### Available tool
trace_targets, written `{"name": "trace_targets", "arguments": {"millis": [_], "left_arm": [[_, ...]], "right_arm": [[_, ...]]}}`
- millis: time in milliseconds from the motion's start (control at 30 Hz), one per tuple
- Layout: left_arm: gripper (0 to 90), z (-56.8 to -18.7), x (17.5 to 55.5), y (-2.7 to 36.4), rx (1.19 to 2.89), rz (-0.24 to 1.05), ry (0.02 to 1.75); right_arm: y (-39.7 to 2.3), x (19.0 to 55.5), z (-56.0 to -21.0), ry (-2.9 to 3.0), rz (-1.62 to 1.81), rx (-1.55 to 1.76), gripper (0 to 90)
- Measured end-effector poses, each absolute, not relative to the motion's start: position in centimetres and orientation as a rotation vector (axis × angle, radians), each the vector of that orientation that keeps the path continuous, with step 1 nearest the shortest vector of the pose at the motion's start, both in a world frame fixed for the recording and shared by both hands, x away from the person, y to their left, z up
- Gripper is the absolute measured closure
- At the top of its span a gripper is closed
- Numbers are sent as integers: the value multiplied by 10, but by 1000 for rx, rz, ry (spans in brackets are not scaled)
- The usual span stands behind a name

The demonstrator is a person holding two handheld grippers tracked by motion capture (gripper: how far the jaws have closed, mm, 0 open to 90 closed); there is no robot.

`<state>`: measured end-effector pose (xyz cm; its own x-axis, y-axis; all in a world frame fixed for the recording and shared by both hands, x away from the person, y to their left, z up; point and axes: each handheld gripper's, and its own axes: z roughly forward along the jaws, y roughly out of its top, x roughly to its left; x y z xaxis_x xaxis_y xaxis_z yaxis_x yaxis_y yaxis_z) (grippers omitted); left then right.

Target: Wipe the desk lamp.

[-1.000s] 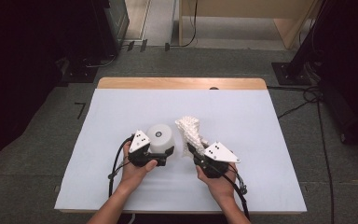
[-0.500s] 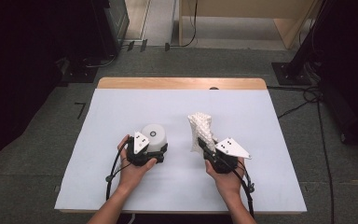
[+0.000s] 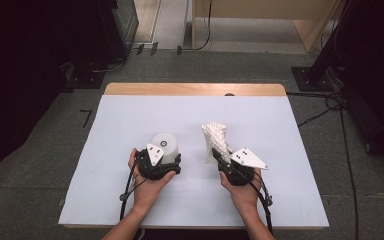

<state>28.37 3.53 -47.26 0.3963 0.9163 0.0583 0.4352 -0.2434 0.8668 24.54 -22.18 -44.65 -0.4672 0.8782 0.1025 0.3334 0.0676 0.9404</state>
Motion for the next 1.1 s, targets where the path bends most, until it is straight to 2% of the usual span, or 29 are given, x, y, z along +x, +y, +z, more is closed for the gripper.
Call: {"name": "trace_targets", "arguments": {"millis": [200,367,567,767,1100], "left_arm": [[87,-471,290,49,1798,623,1141],[88,-463,296,67,1704,350,1023],[88,-458,297,70,1646,143,905],[89,-459,295,65,1681,85,844],[88,-461,289,43,1850,101,774]], "right_arm": [[-213,246,-454,1891,1391,1200,761],[-204,244,-458,1928,1391,1188,761],[-187,239,-459,1984,1416,1152,759],[-177,233,-456,2000,1412,1114,761],[-179,229,-442,1960,1386,1045,764]]}}
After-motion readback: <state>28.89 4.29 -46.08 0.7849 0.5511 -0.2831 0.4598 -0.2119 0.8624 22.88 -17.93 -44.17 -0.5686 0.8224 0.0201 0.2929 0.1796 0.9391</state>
